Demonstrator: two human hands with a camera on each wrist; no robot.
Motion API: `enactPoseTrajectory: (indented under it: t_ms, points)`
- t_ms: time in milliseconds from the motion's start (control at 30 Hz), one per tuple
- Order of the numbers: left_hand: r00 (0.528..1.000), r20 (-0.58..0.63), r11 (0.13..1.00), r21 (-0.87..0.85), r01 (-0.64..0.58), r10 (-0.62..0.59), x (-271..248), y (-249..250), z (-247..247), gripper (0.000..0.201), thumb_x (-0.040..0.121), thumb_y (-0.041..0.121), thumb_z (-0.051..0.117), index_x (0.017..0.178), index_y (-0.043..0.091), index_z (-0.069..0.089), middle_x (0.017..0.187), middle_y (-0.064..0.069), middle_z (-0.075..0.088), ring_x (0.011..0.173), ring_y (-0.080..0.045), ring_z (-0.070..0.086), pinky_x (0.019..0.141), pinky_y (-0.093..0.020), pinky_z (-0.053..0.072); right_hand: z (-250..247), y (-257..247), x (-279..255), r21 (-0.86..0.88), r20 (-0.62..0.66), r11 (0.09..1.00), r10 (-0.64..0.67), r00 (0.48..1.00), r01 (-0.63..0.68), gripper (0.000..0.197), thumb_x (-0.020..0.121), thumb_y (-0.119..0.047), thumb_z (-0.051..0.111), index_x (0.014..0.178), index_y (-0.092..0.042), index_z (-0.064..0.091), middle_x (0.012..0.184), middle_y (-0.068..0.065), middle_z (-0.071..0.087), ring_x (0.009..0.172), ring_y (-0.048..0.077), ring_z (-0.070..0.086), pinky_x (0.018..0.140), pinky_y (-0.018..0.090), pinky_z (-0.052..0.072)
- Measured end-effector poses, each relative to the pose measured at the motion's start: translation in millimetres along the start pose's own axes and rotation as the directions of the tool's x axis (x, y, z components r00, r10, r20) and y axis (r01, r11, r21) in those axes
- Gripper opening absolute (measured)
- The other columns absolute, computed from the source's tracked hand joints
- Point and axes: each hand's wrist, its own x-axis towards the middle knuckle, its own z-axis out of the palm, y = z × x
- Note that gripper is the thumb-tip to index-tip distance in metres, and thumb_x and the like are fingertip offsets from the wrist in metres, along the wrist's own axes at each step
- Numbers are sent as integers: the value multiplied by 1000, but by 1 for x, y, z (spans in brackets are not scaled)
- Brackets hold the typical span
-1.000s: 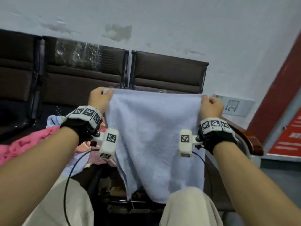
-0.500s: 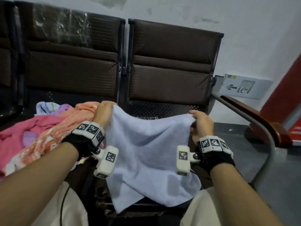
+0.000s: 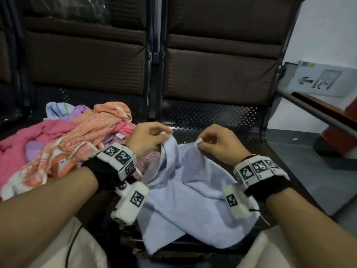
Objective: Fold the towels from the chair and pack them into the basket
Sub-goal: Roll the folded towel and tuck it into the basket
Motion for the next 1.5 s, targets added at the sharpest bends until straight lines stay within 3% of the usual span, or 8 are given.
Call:
enactPoseTrajectory:
  t_ms: [100, 200, 800, 1033, 1133, 1233, 1333, 1500]
  points:
    - [999, 38, 1000, 11, -10, 10, -2, -2, -2, 18, 84, 2, 65, 102, 4, 68, 93, -20, 70, 81, -26, 65, 74, -41, 57, 9, -4, 0, 160, 26, 987, -18, 1000, 14, 5, 86, -17, 66, 87, -12, 65, 91, 6, 69, 87, 19, 65, 83, 41, 53]
    - [998, 63, 1000, 0, -28, 28, 0, -3, -3, 20, 82, 4, 67, 102, 5, 69, 92, -18, 72, 80, -24, 68, 71, -33, 58, 10, -16, 3, 328, -52, 939, -87, 995, 99, 3, 84, -17, 69, 83, -15, 67, 79, 2, 69, 74, 12, 64, 70, 31, 54]
    - [964, 266, 995, -94, 32, -6, -10, -8, 3, 25, 86, 11, 62, 108, 3, 67, 101, -27, 68, 92, -35, 65, 89, -50, 50, 37, -19, 2, 281, -28, 959, -16, 999, 23, 29, 68, -18, 84, 74, -24, 57, 69, -8, 60, 62, 3, 54, 59, 18, 44]
    - [958, 248, 976, 125, -176, 141, -11, -7, -1, 14, 87, 5, 62, 95, 9, 72, 84, -8, 72, 72, -11, 65, 63, -17, 54, 31, -20, -1, 343, 123, 938, 0, 992, -42, 31, 72, -19, 82, 87, -18, 55, 72, 3, 61, 62, 13, 55, 55, 27, 46]
    - [949, 246, 948, 202, -248, 196, -9, -6, -9, 18, 88, -3, 56, 90, 8, 69, 86, -8, 70, 77, -12, 63, 72, -25, 52, 21, -11, -5, -30, 336, 998, -35, 941, 48, 16, 79, -22, 73, 76, -21, 58, 68, -1, 59, 62, 11, 52, 65, 33, 45]
    - [940, 244, 908, 286, -305, 239, -8, -5, -18, 22, 85, -3, 56, 83, 15, 68, 71, 1, 65, 64, -9, 55, 61, -23, 45, 10, -5, -7, -464, 372, 876, 55, 926, 134, 28, 83, -36, 65, 65, -19, 53, 64, -4, 51, 67, 15, 48, 74, 32, 34]
    - [926, 229, 843, 391, -369, 299, -9, -3, -22, 24, 81, 0, 57, 81, 23, 66, 50, 14, 51, 46, -2, 41, 46, -12, 31, -4, -2, -5, -482, 191, 874, 36, 981, 62, 15, 83, -31, 68, 89, -19, 61, 84, -3, 63, 86, 21, 59, 87, 37, 43]
    - [898, 233, 783, 440, -440, 374, -8, 1, -21, 27, 83, 0, 57, 97, 21, 65, 51, 10, 45, 45, -3, 42, 44, -7, 30, -10, -4, -6, -427, 74, 904, 27, 997, 7, 40, 76, -21, 75, 114, -25, 61, 94, -6, 57, 92, 17, 59, 79, 33, 50]
